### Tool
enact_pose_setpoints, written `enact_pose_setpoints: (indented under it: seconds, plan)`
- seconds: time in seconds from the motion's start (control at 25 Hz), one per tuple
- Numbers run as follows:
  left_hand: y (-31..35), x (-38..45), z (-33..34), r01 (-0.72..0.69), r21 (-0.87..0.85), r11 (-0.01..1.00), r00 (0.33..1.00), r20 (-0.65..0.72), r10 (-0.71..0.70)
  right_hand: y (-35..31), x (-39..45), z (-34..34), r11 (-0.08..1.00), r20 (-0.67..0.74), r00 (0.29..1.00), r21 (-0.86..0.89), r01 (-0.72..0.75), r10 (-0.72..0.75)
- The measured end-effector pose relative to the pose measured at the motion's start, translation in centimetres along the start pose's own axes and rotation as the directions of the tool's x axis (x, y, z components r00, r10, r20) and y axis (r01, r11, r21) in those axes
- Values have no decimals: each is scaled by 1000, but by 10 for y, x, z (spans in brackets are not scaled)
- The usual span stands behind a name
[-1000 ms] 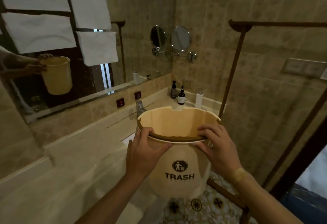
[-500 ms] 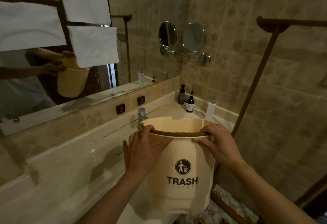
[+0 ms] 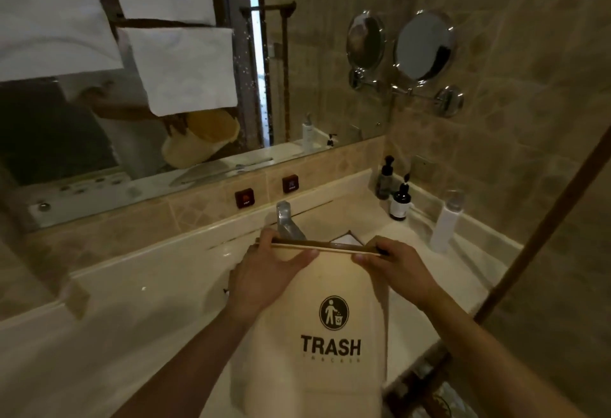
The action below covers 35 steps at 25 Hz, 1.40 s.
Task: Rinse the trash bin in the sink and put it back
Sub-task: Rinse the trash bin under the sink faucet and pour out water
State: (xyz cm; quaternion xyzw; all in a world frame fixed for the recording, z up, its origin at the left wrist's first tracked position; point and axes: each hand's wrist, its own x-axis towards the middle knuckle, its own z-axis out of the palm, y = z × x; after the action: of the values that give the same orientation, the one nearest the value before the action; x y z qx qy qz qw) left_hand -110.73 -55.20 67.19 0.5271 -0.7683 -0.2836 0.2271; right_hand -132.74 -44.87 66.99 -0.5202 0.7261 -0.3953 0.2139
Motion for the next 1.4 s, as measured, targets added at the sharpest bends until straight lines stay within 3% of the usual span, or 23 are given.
enact_pose_setpoints:
  seconds: [0.28,0.56,0.72,0.92,1.2,1.4]
  plan:
    - [-18,70,0,181,124,976,982,23,-185,28,74,50,969,169,985,235,-74,34]
    - [-48,161,20,305,211,929,948,32,-318,60,174,85,963,300,951,226,-145,73]
    - [-64,193,47,389,87,917,915,78,-396,72,221,85,969,349,930,169,-181,114]
    - [-87,196,79,424,-128,896,905,31,-424,82,265,85,996,432,901,58,-65,33]
    - [-84,171,118,469,-241,849,872,-27,-489,113,277,89,989,562,826,-98,112,-38]
    - [-77,155,145,541,-213,813,834,18,-551,136,288,78,952,698,715,-194,237,-36]
